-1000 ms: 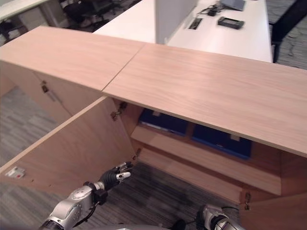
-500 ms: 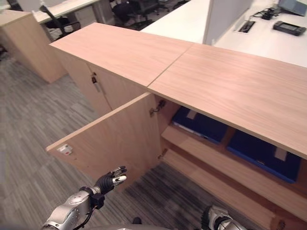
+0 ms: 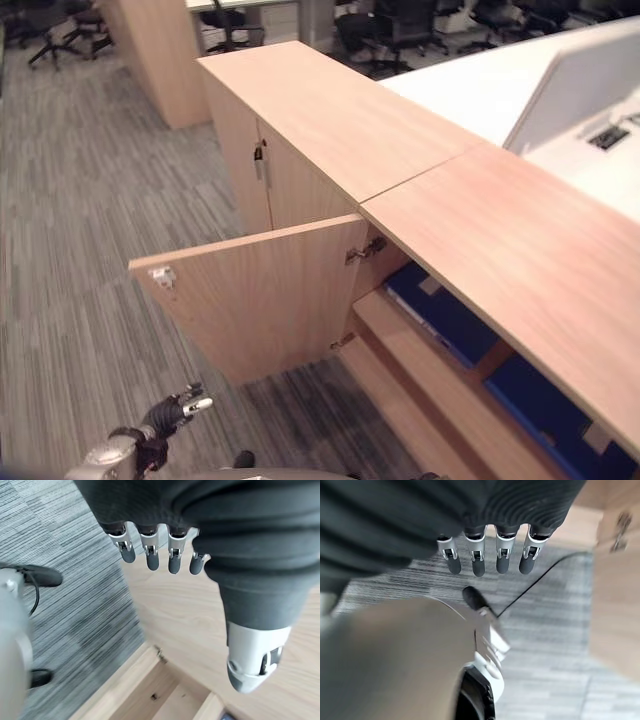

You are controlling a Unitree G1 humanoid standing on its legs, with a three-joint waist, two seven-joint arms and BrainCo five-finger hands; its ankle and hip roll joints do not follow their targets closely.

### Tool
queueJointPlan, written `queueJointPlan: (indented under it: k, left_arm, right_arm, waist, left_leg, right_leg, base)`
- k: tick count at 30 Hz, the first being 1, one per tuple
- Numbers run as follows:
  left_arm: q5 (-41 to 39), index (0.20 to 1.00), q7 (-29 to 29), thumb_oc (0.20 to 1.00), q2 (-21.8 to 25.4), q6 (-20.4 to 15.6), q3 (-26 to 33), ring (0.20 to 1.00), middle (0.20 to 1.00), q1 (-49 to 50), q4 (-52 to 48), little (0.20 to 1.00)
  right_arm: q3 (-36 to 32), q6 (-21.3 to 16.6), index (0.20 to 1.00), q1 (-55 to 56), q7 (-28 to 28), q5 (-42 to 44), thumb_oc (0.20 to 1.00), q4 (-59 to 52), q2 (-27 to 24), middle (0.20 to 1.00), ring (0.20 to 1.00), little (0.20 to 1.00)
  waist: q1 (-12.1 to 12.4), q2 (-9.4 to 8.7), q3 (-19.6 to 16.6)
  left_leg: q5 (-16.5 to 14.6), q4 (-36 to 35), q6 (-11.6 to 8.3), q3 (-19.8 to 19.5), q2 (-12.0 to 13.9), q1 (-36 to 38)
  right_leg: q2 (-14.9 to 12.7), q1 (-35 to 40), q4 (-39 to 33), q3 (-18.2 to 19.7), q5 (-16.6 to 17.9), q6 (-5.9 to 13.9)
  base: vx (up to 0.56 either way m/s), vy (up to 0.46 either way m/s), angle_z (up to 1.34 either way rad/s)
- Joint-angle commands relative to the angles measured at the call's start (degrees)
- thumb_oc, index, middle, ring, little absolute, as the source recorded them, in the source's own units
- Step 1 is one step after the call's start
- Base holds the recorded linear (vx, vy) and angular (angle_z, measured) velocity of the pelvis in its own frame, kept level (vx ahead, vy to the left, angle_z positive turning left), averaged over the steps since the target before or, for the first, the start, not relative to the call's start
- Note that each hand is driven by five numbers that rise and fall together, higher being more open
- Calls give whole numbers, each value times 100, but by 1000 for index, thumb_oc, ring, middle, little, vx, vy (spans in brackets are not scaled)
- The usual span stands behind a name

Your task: Put the empty folder in the office cabinet

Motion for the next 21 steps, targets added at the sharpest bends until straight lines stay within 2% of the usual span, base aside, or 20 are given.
queueJointPlan:
  k: [1, 2, 4, 7, 8, 14, 21]
  left_arm:
    - [-124, 1000, 379, 1000, 12, -407, 680, 1000, 1000, -156, -694, 1000]
    - [-194, 1000, 515, 1000, 1, -441, 934, 1000, 1000, -174, -695, 1000]
    - [-220, 1000, 579, 1000, 11, -474, 1055, 1000, 1000, -195, -700, 1000]
    - [-57, 1000, 805, 1000, 77, -603, 1381, 1000, 1000, -306, -666, 1000]
    - [122, 1000, 877, 1000, 41, -694, 1483, 1000, 1000, -360, -669, 1000]
    - [293, 1000, 1259, 1000, 137, -844, 1825, 1000, 1000, -677, -411, 1000]
    - [535, 1000, 1435, 1000, 460, -911, 1730, 1000, 1000, -1319, 228, 1000]
  right_arm:
    - [70, -10, 1000, 24, -40, 413, 1000, 82, -65, 1000, 1000, 1000]
    - [44, -5, 1000, 101, 11, 405, 1000, 62, -86, 1000, 1000, 1000]
    - [42, -10, 1000, 161, 41, 401, 1000, 41, -80, 1000, 1000, 1000]
    - [-64, -46, 1000, 275, -20, 458, 1000, -18, -96, 1000, 1000, 1000]
    - [-156, -97, 1000, 400, -60, 532, 1000, -51, -36, 1000, 1000, 1000]
    - [-272, -123, 1000, 652, -88, 842, 1000, -219, 178, 1000, 1000, 1000]
    - [-177, -135, 1000, 600, -68, 1125, 1000, -465, 290, 1000, 1000, 1000]
  waist:
    - [-15, -51, 152]
    - [2, -92, 176]
    - [14, -111, 168]
    - [17, -139, 151]
    - [-30, -97, 50]
    - [-113, -51, -134]
    - [-187, -68, -216]
  left_leg:
    - [-574, 462, 49, 156, -572, -319]
    - [-478, 509, 29, 105, -478, -372]
    - [-447, 447, 36, 4, -459, -386]
    - [-395, 278, 48, -339, -564, -430]
    - [-339, -26, 38, -288, -533, -277]
    - [-393, -351, 82, -167, -630, 41]
    - [-521, -410, 161, 45, -688, 215]
  right_leg:
    - [-178, -333, 498, -218, -514, 101]
    - [-182, -312, 487, -178, -520, 84]
    - [-165, -315, 476, -132, -525, 73]
    - [-78, -333, 451, 19, -519, 32]
    - [-27, -279, 366, 37, -515, 40]
    - [-50, -240, 194, 132, -387, 104]
    - [-122, -249, 128, 334, -253, 216]
  base:
    - [-11, -49, 23]
    - [-5, -25, 10]
    - [11, -22, -17]
    - [46, -14, -13]
    - [87, 34, -12]
    - [45, 76, -15]
    - [13, 76, -23]
